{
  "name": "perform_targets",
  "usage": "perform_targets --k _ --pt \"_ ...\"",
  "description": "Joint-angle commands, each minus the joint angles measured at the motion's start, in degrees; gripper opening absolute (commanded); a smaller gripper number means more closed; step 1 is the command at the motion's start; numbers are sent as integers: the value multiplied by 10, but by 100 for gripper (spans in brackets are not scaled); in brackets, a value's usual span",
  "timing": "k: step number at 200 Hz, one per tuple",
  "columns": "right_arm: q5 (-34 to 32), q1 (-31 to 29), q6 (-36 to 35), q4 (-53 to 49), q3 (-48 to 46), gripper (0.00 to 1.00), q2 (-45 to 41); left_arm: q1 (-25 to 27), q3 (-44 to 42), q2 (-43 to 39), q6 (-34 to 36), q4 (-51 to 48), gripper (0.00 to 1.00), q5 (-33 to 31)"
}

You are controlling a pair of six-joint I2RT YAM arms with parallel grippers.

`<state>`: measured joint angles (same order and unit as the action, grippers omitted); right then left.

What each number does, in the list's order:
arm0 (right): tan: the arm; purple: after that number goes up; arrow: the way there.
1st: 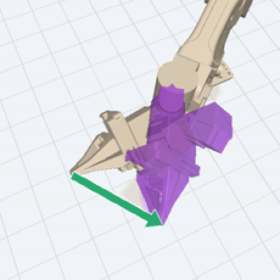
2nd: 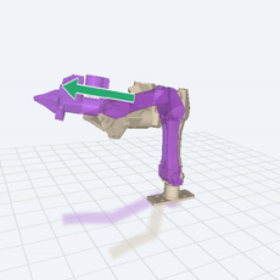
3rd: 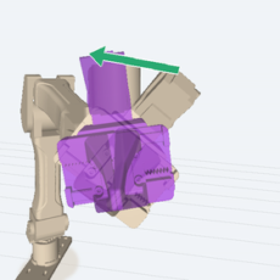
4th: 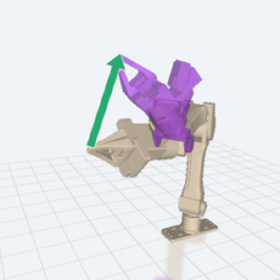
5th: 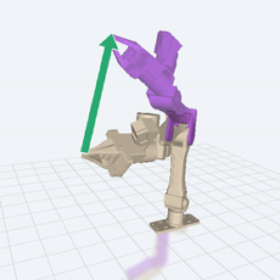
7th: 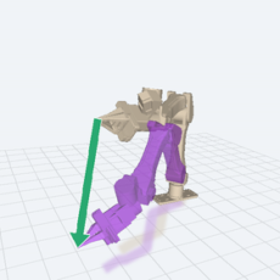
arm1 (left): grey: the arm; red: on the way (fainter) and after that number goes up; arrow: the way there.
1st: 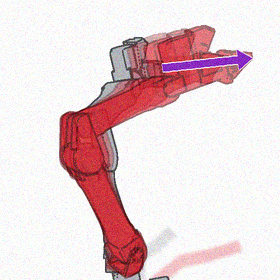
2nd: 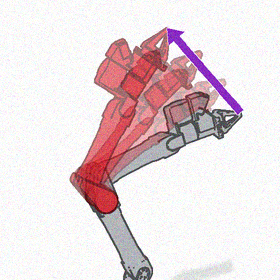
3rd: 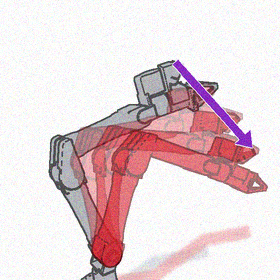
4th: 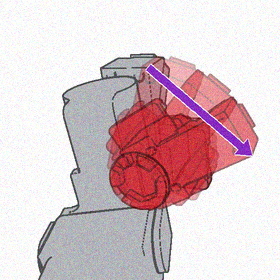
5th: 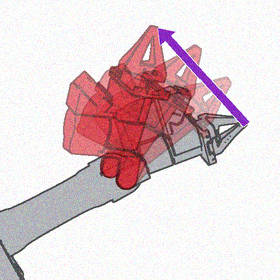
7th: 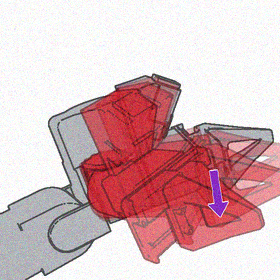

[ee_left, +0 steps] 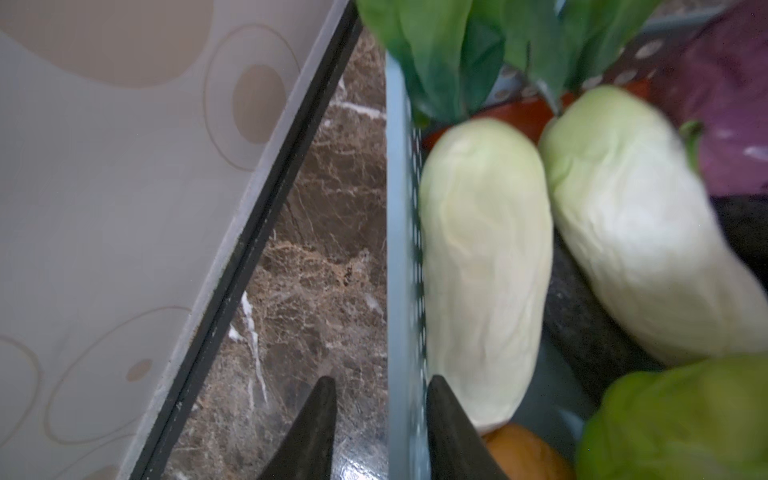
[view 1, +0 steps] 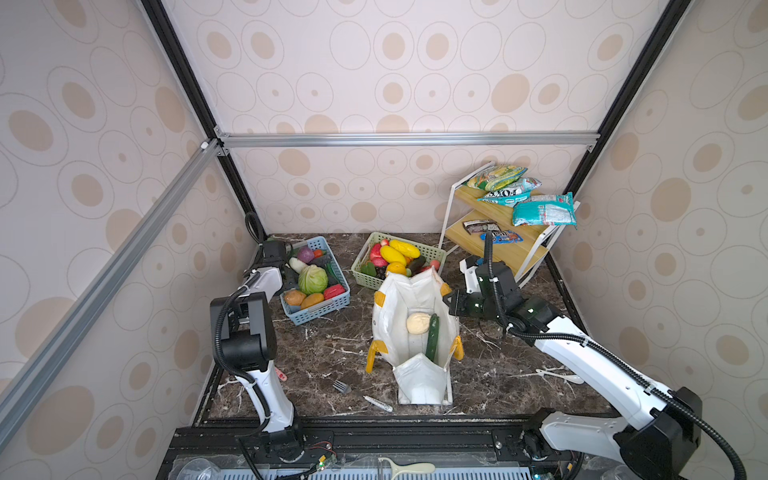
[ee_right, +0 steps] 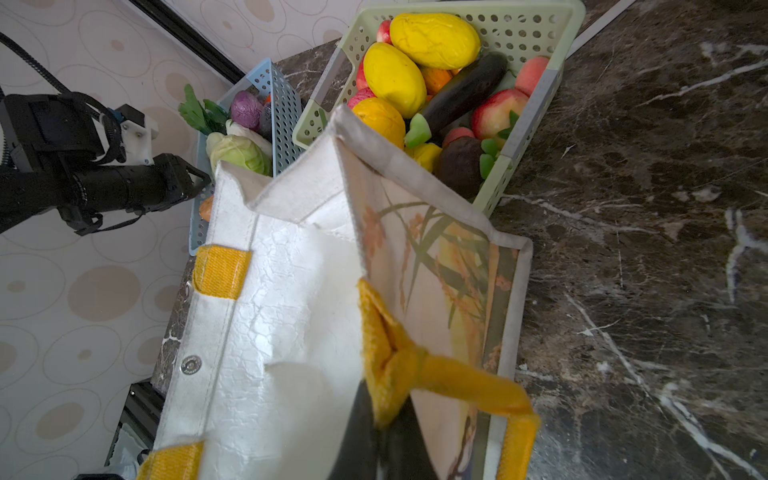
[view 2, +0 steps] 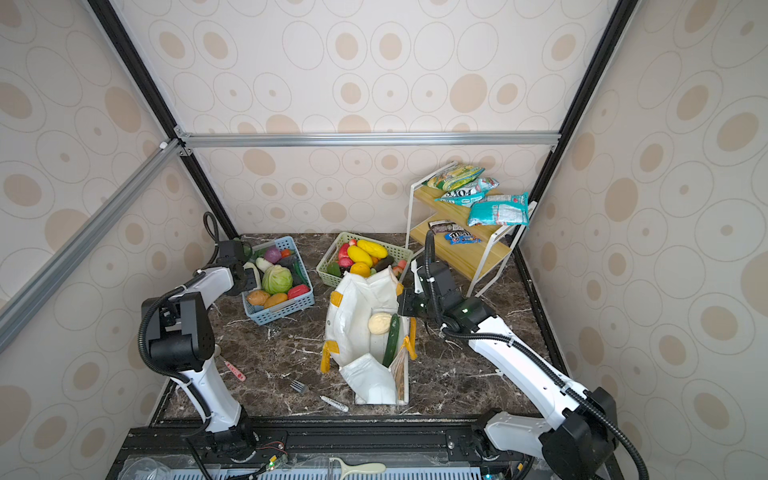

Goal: Place the food into the grocery bag and tie it
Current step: 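Position the left gripper around the white radish near the basket rim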

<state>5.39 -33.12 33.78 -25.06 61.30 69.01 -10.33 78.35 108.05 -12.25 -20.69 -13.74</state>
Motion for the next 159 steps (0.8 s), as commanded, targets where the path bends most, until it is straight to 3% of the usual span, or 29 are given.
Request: perform_targets --k 1,22,60,93,159 --pt "-15 -5 -8 13 3 0 -20 -5 60 -1 -22 -19 39 19" --pt "-17 -5 -7 20 -4 0 -21 2 87 9 -43 -26 37 44" --pt "-14 -5 -5 38 0 0 -10 25 169 83 -60 -92 34 -5" --pt "-11 -5 -5 43 7 0 1 30 202 112 -71 -99 34 -8" --pt "-13 -5 -1 52 4 0 6 39 245 161 -84 -126 49 -62"
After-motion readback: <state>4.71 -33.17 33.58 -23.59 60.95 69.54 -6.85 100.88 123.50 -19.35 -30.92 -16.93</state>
